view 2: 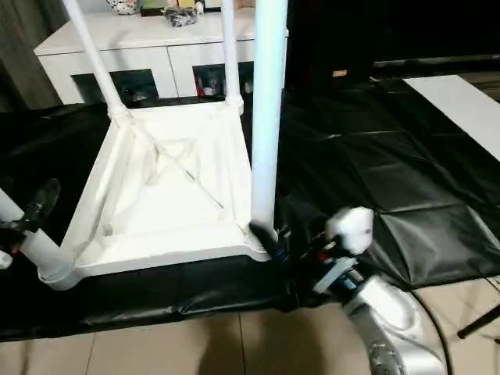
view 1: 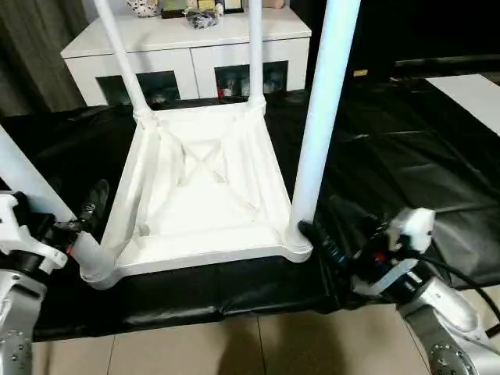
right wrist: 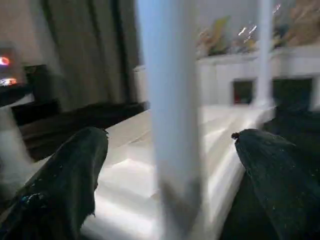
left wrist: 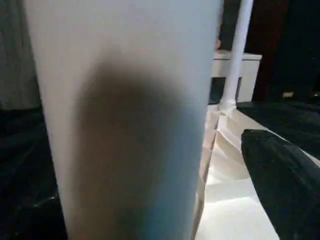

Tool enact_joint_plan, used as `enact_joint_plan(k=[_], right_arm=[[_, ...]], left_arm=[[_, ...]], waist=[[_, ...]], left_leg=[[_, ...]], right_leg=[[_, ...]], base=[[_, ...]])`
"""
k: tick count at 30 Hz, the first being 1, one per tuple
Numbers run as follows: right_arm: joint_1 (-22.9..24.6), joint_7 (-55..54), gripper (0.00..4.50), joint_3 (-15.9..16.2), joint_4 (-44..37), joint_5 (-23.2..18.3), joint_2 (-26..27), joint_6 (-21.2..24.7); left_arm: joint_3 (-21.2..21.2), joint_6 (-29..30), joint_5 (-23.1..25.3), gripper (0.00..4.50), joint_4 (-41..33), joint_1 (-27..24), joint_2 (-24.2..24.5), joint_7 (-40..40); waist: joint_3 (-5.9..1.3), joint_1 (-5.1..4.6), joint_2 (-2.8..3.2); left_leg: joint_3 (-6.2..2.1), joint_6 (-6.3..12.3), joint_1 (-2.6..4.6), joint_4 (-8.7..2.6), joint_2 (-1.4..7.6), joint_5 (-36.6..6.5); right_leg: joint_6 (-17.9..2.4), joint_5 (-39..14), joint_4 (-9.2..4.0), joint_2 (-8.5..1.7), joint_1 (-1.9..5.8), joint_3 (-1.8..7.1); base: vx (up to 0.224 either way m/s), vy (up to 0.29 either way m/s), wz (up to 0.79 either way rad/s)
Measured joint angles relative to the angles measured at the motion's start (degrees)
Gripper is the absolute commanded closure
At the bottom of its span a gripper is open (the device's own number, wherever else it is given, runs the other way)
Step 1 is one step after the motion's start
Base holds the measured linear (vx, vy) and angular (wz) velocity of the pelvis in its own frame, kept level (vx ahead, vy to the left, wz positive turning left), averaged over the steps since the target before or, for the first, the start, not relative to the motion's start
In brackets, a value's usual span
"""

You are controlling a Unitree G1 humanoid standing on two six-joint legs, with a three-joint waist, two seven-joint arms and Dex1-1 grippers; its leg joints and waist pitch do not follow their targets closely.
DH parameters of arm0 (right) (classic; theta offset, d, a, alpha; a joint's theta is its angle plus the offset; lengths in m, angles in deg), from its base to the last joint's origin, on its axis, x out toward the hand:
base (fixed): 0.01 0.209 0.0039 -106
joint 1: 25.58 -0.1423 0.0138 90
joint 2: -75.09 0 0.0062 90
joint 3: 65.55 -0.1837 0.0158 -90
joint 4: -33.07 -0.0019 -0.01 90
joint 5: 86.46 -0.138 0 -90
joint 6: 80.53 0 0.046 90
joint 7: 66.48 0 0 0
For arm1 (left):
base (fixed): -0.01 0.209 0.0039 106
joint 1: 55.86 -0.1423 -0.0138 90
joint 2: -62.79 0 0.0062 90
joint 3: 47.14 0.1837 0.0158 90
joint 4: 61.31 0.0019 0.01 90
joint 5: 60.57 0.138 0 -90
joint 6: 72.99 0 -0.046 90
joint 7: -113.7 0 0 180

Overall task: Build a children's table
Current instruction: Flip table

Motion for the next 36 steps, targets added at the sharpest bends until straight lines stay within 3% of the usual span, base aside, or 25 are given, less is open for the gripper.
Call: enact_joint_plan(k=[4, 10, 15, 21, 29, 36], right_arm=[[-4.4, -3.2, 0.00, 1.3, 1.8, 5.2, 0.3, -1.7], [-11.0, -7.9, 0.00, 5.3, 11.9, 9.3, 3.0, 3.0], [-12.9, -9.2, 0.38, 3.9, 13.8, 7.7, 5.1, 4.1], [-12.9, -8.2, 0.78, 2.9, 14.2, 4.7, 6.0, 4.8], [-11.7, -7.8, 1.62, 2.2, 13.9, 3.4, 6.3, 4.7], [-10.4, -8.4, 2.17, 1.4, 13.7, 3.1, 6.5, 4.6]], left_arm=[[0.6, 0.0, 0.0, 0.02, 0.1, 0.1, -0.3, -0.5], [1.0, -0.5, 0.4, 0.50, 0.0, -0.1, -1.0, -1.6], [1.1, -0.5, 0.4, 0.97, -0.2, -0.7, -1.3, -1.7], [1.5, -0.9, 0.4, 1.41, -0.3, -1.5, -1.3, -1.0], [3.4, -1.3, 1.1, 2.22, -0.3, -1.5, -0.8, -0.3], [4.5, -1.5, 2.3, 2.63, -0.3, -1.5, 0.1, 0.3]], waist=[[-0.06, 0.10, -0.24], [0.01, 0.21, -0.69], [0.00, 0.40, -1.24], [0.01, 0.49, -1.27], [0.01, 1.03, -1.23], [0.02, 1.30, -1.21]], left_leg=[[0.01, 0.00, -0.03, 0.01, -0.02, 0.0], [0.00, 0.00, -0.11, 0.04, -0.03, 0.0], [0.01, -0.07, -0.20, 0.02, -0.03, 0.0], [0.01, -0.11, -0.22, -0.04, 0.00, -0.1], [0.01, -0.11, -0.19, 0.01, 0.00, -0.1], [0.01, -0.11, -0.18, 0.00, 0.00, -0.1]], right_leg=[[0.0, 0.0, -0.01, 0.00, 0.05, 0.06], [-0.1, 0.0, -0.01, 0.00, 0.08, 0.06], [-0.1, 0.1, -0.02, 0.00, 0.09, 0.11], [-0.1, 0.1, 0.00, 0.01, 0.05, 0.06], [-0.1, 0.1, -0.01, 0.01, 0.11, 0.09], [-0.1, 0.0, 0.00, 0.01, 0.12, 0.10]], base=[[0.000, 0.000, 0.00], [0.000, 0.000, 0.00], [0.000, 0.000, 0.00], [0.000, 0.000, 0.00], [0.000, 0.000, 0.00], [0.000, 0.000, 0.00]])
